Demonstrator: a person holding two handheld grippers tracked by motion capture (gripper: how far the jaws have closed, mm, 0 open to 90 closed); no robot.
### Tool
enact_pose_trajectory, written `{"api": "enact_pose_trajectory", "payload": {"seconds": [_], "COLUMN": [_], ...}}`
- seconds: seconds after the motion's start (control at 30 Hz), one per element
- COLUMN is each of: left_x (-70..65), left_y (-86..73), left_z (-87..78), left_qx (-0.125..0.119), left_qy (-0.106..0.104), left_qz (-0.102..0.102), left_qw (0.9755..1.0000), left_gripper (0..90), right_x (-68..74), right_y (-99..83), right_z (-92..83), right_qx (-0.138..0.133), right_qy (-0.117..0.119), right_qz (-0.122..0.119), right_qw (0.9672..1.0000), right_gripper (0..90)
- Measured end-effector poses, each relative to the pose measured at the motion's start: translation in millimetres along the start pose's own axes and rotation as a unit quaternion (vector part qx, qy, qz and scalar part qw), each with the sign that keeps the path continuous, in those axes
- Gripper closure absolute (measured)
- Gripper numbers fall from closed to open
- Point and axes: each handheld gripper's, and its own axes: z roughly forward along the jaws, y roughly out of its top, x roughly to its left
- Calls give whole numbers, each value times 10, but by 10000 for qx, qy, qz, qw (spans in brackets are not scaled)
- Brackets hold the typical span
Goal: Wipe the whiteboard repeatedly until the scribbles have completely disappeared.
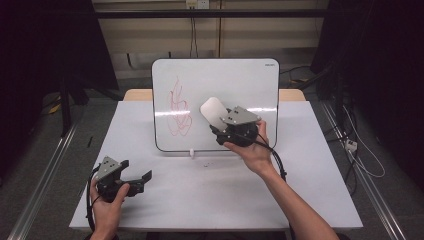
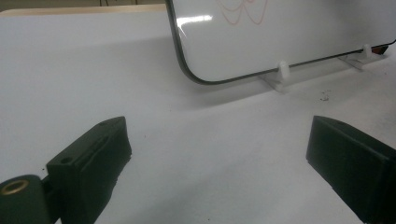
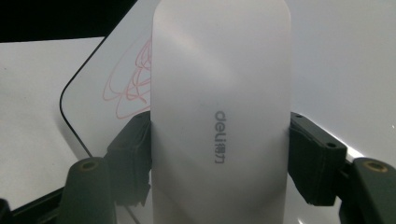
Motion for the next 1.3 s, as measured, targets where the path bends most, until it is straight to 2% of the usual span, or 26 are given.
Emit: {"api": "enact_pose_trajectory", "payload": {"seconds": [0.23, 0.53, 0.6, 0.67, 1.03, 1.3], "left_x": [66, 61, 67, 73, 59, 60], "left_y": [10, 11, 12, 12, 1, -4], "left_z": [-15, -56, -58, -51, -63, -58], "left_qx": [-36, -94, -87, -101, -76, -38], "left_qy": [-8, 27, 31, 45, -3, 6], "left_qz": [-65, -75, -57, -74, -70, -89], "left_qw": [10000, 9999, 9999, 9999, 9999, 10000], "left_gripper": [60, 60, 60, 60, 60, 60], "right_x": [33, 98, 84, 86, 24, -22], "right_y": [129, 303, 335, 362, 530, 646], "right_z": [120, 291, 318, 337, 475, 625], "right_qx": [-61, -78, -88, -81, -31, 88], "right_qy": [59, 81, 191, 134, 0, -137], "right_qz": [-118, -230, -191, -271, -241, -330], "right_qw": [9999, 9997, 9996, 9995, 9997, 9993], "right_gripper": [316, 316, 316, 316, 316, 316]}}
